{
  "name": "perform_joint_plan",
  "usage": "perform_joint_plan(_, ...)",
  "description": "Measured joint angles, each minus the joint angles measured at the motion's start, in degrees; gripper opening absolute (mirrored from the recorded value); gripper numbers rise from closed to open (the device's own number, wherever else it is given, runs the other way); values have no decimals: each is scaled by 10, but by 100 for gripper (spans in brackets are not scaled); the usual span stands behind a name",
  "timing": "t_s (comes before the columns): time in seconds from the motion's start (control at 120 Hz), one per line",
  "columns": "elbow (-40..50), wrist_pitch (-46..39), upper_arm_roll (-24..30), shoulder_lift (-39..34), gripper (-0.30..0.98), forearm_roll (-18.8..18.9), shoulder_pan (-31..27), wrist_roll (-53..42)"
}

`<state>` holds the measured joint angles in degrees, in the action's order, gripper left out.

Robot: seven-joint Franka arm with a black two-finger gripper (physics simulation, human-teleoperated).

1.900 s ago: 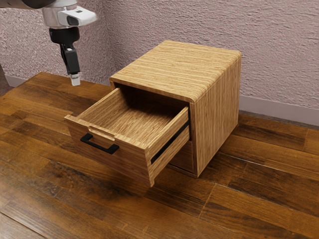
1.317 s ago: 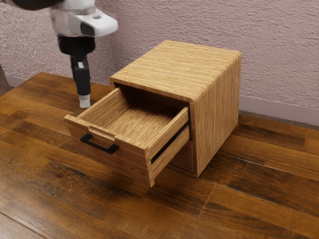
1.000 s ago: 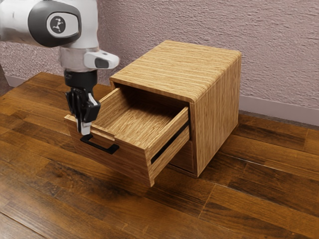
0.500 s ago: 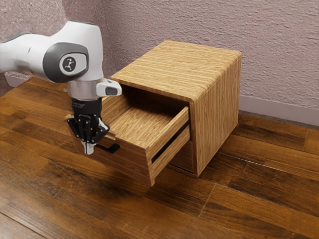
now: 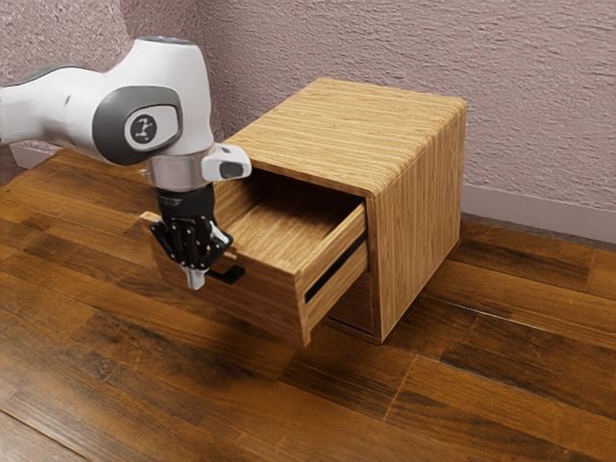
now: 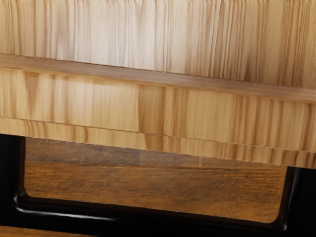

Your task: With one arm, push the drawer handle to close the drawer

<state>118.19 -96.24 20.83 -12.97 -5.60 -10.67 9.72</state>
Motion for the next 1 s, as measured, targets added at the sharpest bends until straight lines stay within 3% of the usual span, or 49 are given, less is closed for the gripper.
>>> perform_joint_plan(1.0, -111, -27, -1, 113, -10, 33, 1, -15)
